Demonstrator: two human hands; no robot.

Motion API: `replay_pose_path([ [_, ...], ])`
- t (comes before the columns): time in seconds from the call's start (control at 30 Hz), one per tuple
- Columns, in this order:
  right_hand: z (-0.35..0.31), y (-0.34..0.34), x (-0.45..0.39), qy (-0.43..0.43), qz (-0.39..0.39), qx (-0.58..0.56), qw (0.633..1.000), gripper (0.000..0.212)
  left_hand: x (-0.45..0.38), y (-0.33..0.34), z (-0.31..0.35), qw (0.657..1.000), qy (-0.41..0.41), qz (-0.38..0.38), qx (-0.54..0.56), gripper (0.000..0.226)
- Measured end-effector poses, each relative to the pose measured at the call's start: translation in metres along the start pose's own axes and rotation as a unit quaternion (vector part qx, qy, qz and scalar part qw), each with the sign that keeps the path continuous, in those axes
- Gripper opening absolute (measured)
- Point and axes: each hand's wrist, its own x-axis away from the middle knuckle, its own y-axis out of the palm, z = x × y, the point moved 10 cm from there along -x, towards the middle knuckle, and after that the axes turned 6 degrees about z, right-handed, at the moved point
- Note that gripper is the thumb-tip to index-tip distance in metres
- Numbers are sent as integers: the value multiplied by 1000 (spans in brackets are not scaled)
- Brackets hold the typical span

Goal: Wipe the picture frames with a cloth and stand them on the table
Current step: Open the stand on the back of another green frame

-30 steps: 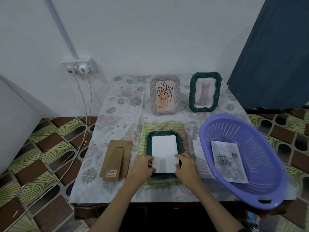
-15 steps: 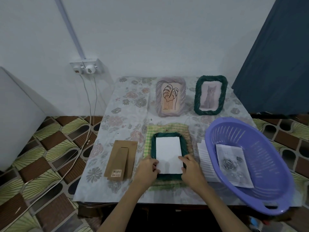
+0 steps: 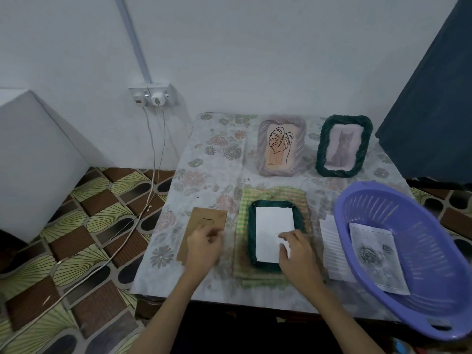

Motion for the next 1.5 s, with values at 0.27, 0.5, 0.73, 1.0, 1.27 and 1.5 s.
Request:
replay_pose_path([
  [0.27, -83, 119, 1, 91, -234, -29, 968, 13, -4, -30, -77, 983, -143, -21, -108, 29],
  [0.5, -69, 127, 8, 254, -138, -107, 951, 41, -1, -32, -95, 966, -258, -14, 22, 25],
  [0.73, -51, 68, -14, 266, -12, -199, 943, 17, -6, -30, -55, 978, -185, -2, 93, 22],
  [1.0, 26, 4, -12, 236, 25, -57, 970, 15, 15, 61, 11, 986, -122, -106, 36, 30],
  [1.27, 60, 4, -6, 272, -2, -45, 961, 20, 21, 101, 24, 984, -83, -149, -58, 32],
  [1.5, 62, 6, -5, 270, 5, -30, 962, 23, 22, 107, 26, 981, -55, -170, -81, 39],
])
